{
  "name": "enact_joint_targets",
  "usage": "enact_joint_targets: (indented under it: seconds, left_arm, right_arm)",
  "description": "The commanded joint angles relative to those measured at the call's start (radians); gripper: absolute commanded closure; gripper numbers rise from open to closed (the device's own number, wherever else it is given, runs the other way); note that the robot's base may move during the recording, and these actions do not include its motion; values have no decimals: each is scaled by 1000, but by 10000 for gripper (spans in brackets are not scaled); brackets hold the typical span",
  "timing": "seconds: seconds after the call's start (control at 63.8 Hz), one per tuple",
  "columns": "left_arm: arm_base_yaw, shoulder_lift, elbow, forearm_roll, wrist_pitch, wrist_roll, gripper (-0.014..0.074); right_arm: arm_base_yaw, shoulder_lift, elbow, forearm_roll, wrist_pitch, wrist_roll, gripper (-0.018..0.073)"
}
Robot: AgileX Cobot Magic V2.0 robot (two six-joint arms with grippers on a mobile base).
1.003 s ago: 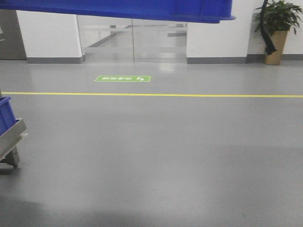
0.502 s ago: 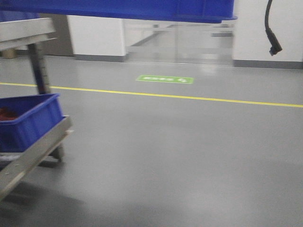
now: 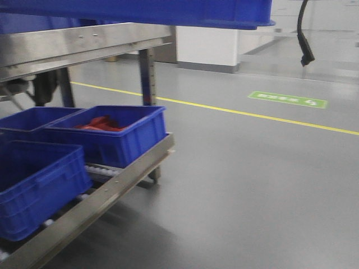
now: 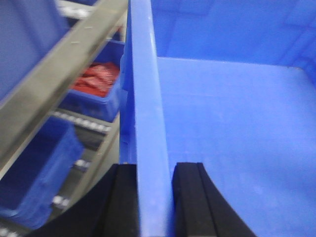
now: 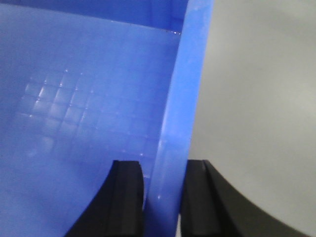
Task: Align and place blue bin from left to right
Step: 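Turn and approach the second bin rack with the bin held high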
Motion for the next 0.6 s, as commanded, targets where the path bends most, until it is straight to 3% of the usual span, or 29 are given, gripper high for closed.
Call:
enact_joint_targets:
  seconds: [0.0,0.58]
  left_arm:
    - [8,-26,-17,43,-194,4,611]
    - [8,-26,-17,43,-194,4,611]
  right_arm:
    - [-7,-30,-11,-41,-42,-37,637]
    - [-7,-30,-11,-41,-42,-37,637]
